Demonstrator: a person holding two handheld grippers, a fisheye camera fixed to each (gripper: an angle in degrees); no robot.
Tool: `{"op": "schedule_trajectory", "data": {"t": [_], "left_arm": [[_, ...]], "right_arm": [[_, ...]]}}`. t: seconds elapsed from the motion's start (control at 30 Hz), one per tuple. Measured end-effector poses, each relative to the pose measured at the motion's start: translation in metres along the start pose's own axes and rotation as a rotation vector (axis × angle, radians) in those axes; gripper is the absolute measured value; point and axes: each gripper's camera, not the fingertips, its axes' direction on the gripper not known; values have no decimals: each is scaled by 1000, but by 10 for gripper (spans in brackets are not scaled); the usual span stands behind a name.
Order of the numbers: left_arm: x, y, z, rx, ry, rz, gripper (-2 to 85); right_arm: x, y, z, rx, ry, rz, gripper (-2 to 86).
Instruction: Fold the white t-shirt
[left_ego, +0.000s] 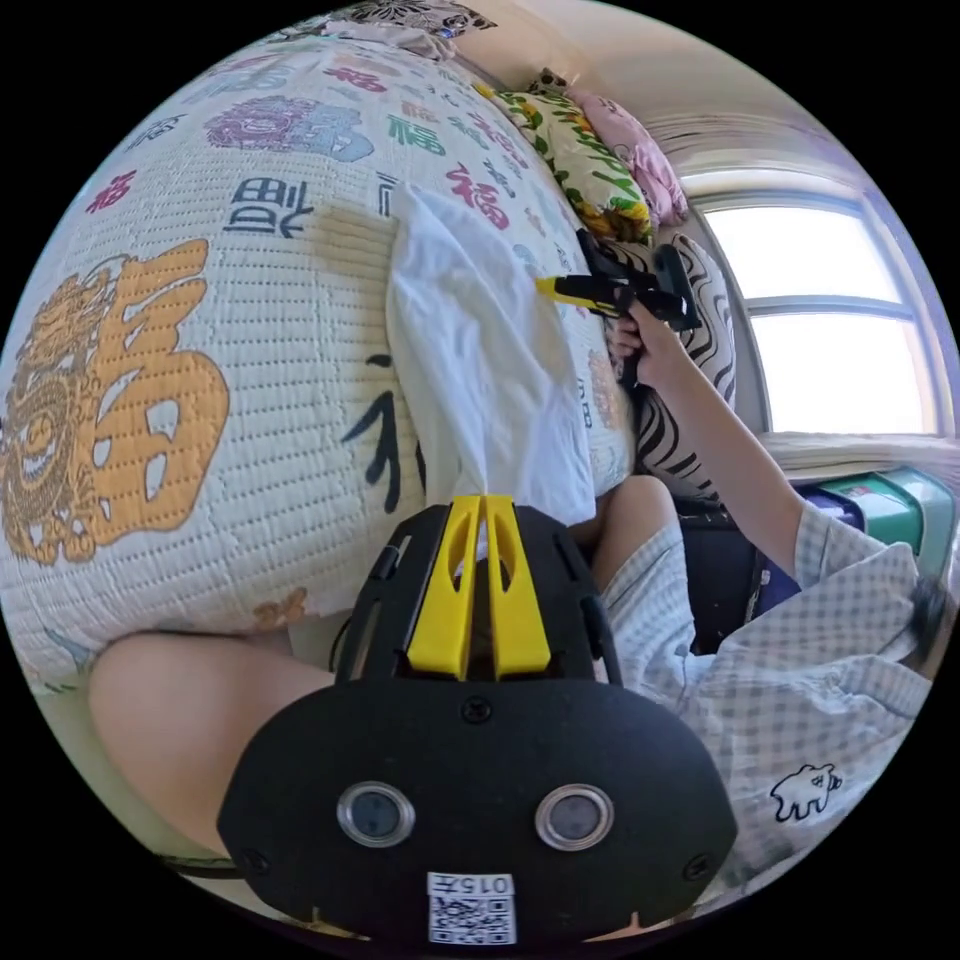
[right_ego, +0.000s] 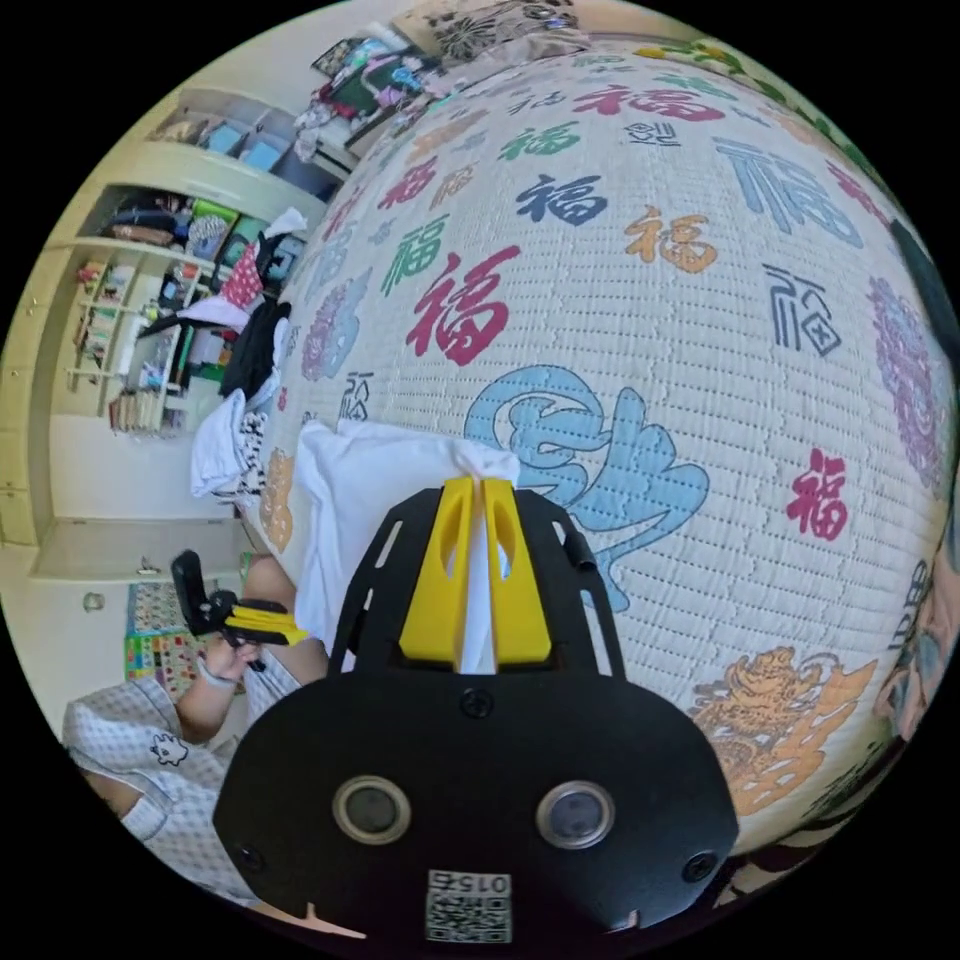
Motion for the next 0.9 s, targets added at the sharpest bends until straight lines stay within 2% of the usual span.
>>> {"op": "schedule_trajectory", "data": {"t": [0.17,0.23,0.33,0.43,0.57,0.63,0.7,0.8,0.9], "left_arm": [[2,11,9,-17,11,-110,12],[1,8,0,25,44,-150,64],[16,-9,-35,141,-72,-100,84],[33,-52,-59,249,-112,-26,100],[43,-122,-34,195,-158,11,97],[43,-153,-11,167,-113,3,37],[45,-163,-2,184,-156,-13,9],[46,-164,7,180,-114,-61,14],[59,-135,-7,221,-72,-65,57]], "right_arm": [[59,13,-24,77,-276,136,19],[66,16,-31,90,-328,114,29],[66,20,-52,121,-297,58,58],[63,27,-69,117,-262,-3,77],[60,25,-69,43,-215,-34,74],[62,21,-68,17,-209,-28,48],[68,19,-71,15,-155,-11,17],[89,22,-79,14,-243,40,15],[94,40,-101,54,-275,17,34]]}}
